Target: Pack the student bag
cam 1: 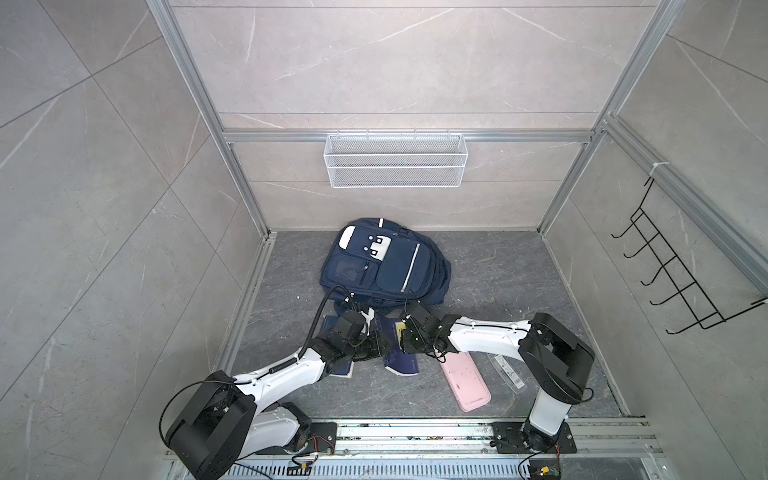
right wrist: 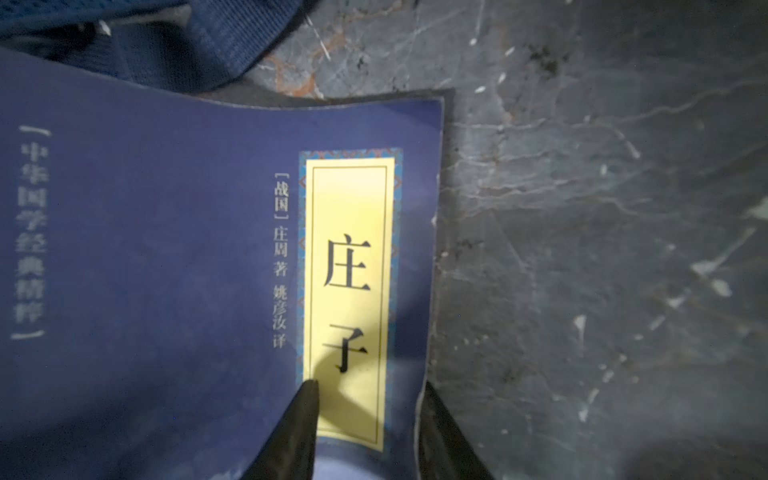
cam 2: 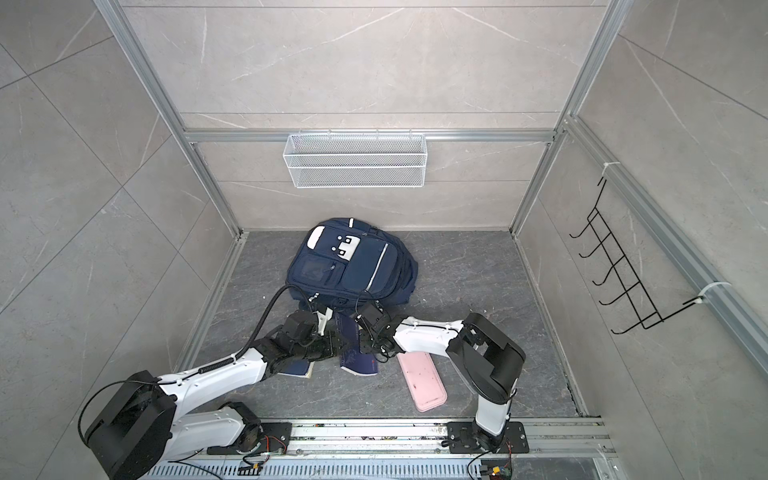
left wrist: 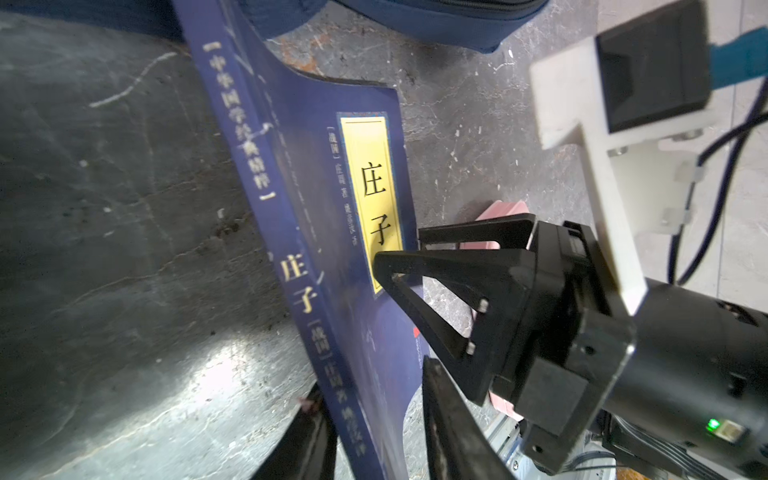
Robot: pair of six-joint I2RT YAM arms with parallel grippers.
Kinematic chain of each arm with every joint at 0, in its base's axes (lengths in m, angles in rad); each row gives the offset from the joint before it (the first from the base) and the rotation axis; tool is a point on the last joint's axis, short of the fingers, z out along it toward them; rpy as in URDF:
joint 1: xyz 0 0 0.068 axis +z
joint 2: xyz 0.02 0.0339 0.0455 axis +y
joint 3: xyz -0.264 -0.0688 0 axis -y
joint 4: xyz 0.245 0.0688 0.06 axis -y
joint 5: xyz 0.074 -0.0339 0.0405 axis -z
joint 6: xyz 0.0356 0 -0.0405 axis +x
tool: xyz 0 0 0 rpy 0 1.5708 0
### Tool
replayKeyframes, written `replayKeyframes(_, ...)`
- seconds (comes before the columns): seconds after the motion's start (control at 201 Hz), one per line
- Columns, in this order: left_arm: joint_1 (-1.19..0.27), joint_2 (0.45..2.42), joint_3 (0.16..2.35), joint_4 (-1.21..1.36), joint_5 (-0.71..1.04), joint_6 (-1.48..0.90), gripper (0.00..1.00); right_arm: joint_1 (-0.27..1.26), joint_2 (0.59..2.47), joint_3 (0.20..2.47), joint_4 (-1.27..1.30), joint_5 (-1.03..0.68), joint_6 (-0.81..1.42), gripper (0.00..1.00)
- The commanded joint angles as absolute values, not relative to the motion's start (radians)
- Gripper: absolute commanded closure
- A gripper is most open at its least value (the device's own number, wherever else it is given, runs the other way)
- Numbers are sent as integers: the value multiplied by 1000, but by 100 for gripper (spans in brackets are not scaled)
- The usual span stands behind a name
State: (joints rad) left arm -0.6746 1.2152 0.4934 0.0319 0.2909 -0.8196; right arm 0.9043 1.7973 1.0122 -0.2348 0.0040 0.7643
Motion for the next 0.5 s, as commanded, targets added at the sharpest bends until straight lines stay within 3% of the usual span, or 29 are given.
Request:
replayKeyframes(0.0,-684,1215,536,63,276,-823,68,934,1838,969,-299,-68,776,60)
replayKeyframes(0.209,-682,1196,533,24,261,-814,82,933,1825,966,-307,-55,773,58)
replayKeyframes(0.333,-680,1198,556,0,269,-797,100,933,1809,978,-319,-46,774,51)
replayKeyframes(0.498,-677,1206,604,-27,307,-771,100,920,1724,1016,-374,-8,753,40)
